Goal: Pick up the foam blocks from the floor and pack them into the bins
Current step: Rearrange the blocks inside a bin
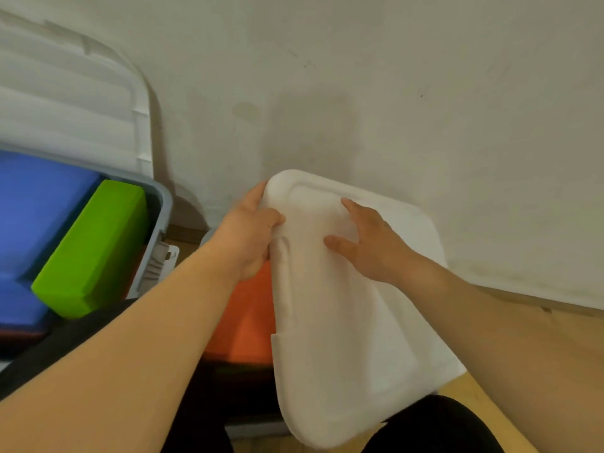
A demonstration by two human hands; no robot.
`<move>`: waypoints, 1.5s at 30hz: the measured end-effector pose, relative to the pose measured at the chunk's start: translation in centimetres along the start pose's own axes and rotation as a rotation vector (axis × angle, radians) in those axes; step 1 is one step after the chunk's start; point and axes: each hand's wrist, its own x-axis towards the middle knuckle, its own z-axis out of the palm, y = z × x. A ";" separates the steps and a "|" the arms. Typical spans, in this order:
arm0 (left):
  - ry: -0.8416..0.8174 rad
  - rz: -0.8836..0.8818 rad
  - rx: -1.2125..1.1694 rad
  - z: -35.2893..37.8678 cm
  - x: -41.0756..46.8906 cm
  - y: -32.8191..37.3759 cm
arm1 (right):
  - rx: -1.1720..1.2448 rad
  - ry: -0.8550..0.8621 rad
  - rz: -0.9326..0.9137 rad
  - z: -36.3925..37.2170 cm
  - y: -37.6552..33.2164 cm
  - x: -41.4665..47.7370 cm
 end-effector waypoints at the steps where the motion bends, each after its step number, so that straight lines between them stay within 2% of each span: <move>1: -0.011 0.013 0.017 -1.0 0.3 -0.1 | 0.001 0.013 -0.027 0.8 -0.2 0.6; 4: -0.012 0.018 0.163 -4.9 0.6 -1.0 | -0.052 -0.050 -0.078 5.2 -0.5 1.3; 6: 0.089 -0.010 0.558 -7.2 0.5 -2.4 | -0.087 -0.161 -0.086 10.3 -0.4 1.1; 8: 0.119 -0.205 1.127 -8.6 0.2 -4.8 | -0.165 -0.176 -0.089 15.2 -0.2 0.6; 9: 0.114 -0.299 1.274 -8.9 -0.1 -5.8 | -0.185 -0.141 -0.091 16.9 -0.1 0.7; 10: 0.112 -0.330 1.323 -9.3 -0.2 -6.6 | -0.187 -0.108 -0.090 17.9 0.0 0.9; 13: 0.032 -0.220 1.235 -9.9 0.5 -8.2 | -0.206 -0.068 -0.093 18.5 1.0 1.4; 15: 0.004 -0.208 1.141 -9.9 0.6 -9.0 | -0.211 -0.071 -0.088 18.4 1.2 1.3; 27: 0.069 -0.145 1.041 -9.3 0.8 -10.0 | -0.163 -0.042 -0.078 18.3 0.7 1.2; 33: 0.078 -0.146 1.005 -9.1 0.8 -9.9 | -0.121 -0.092 -0.080 17.0 0.8 1.0; 38: 0.088 -0.148 1.192 -8.1 0.5 -9.5 | -0.095 -0.129 -0.091 16.2 2.9 -0.5; 41: 0.145 -0.076 1.283 -7.7 0.1 -8.8 | -0.091 -0.129 -0.091 16.3 3.0 0.1; 45: 0.147 -0.014 1.187 -7.4 -0.5 -7.6 | -0.073 -0.138 -0.092 15.9 2.9 0.4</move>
